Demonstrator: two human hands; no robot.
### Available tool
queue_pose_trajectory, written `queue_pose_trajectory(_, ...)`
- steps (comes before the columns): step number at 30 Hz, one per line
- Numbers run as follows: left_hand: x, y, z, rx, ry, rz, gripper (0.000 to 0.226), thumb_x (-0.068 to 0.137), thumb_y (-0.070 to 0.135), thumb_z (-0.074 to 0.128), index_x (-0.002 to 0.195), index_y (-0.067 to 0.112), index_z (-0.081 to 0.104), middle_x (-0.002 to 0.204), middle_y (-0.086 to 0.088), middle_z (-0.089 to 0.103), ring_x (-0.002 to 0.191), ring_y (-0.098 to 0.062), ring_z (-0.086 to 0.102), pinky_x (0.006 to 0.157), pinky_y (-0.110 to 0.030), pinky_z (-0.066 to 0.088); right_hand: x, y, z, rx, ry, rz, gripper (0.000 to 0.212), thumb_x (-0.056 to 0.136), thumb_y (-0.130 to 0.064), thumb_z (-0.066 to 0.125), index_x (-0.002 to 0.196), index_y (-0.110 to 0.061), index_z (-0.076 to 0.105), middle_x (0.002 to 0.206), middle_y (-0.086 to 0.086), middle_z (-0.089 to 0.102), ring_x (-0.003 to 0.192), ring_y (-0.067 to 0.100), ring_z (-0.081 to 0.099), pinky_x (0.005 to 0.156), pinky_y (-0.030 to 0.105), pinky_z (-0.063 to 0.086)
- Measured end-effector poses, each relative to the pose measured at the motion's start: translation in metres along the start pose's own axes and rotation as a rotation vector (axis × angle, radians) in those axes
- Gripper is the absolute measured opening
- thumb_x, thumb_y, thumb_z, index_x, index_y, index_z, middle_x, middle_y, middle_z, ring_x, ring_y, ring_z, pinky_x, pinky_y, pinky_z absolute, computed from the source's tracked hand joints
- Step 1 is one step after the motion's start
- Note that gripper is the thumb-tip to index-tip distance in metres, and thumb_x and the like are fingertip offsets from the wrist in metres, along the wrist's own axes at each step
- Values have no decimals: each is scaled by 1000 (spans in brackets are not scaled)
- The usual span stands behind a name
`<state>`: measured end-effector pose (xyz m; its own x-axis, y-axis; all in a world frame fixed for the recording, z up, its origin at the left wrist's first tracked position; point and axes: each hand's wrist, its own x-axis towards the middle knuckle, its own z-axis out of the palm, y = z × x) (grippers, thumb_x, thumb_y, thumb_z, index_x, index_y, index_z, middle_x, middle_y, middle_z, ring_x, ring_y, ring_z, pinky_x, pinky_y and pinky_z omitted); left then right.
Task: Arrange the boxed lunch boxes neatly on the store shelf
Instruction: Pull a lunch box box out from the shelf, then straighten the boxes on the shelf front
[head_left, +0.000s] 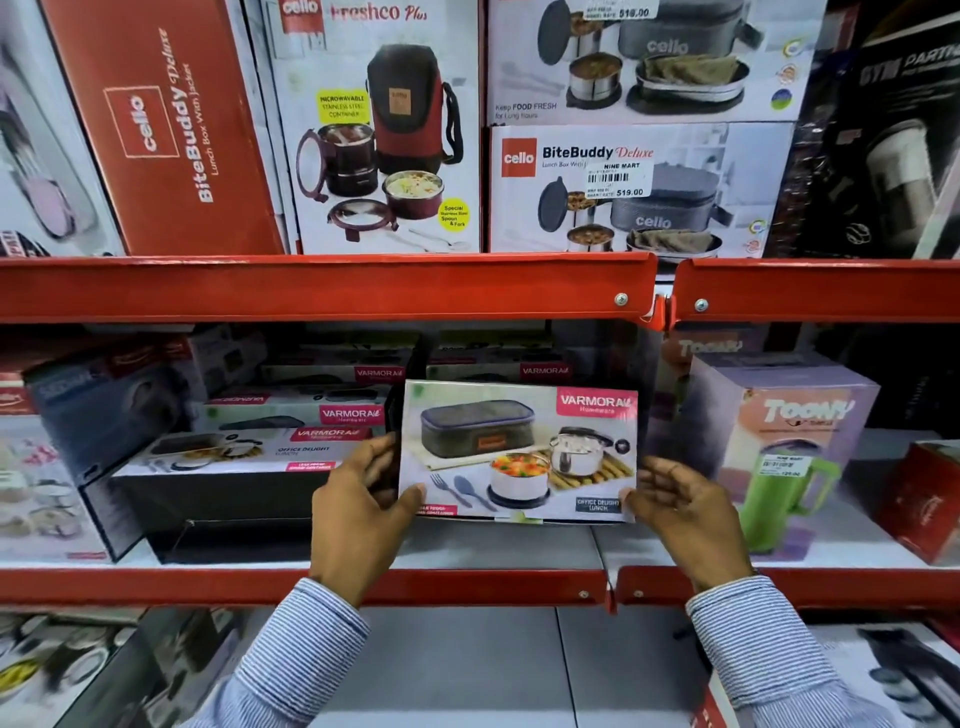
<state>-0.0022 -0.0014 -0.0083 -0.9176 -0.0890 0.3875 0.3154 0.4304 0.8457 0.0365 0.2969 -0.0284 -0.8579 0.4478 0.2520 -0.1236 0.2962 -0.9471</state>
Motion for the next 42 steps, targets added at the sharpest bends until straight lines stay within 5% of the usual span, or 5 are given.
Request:
queue_pose_trajectory(16,-14,-33,24,202,-185,-88,54,79,14,72,127,12,47,124,-8,68,107,-24,68,91,-31,55,-3,35,21,-143,13,150,39,63,4,82,90,-19,65,88,2,75,81,17,72,86,43,59)
queue_pose_trajectory(21,-20,-32,20,224,-214,-62,54,80,20,72,129,13,50,126,-4,68,109,-20,67,94,-30,54,-4,38,23,-146,13,147,42,63,6,81,93,-17,62,91,4,75,81,17,71,73,28,58)
queue_pose_trajectory(29,-37,1,-2,295,-41,267,63,85,26,68,143,16,44,121,11,66,95,12,59,85,2,41,-35,-13,25,-344,281,-380,36,76,-14,73,108,-18,58,107,4,60,98,22,57,85,38,50)
queue_pose_trajectory(34,-21,9,-15,616,77,550,70,89,43,51,149,14,30,159,-8,25,148,-23,26,118,-45,31,-41,-49,51,-577,174,-644,49,85,-35,57,131,-20,50,142,5,50,131,19,44,109,42,40)
queue_pose_trajectory(42,-22,-9,-62,1039,78,426,91,84,56,49,154,10,12,164,-18,-3,150,-41,-9,114,-72,10,-48,-75,112,-938,0,-683,77,89,-63,31,153,-26,8,164,9,-9,149,33,-15,118,62,2)
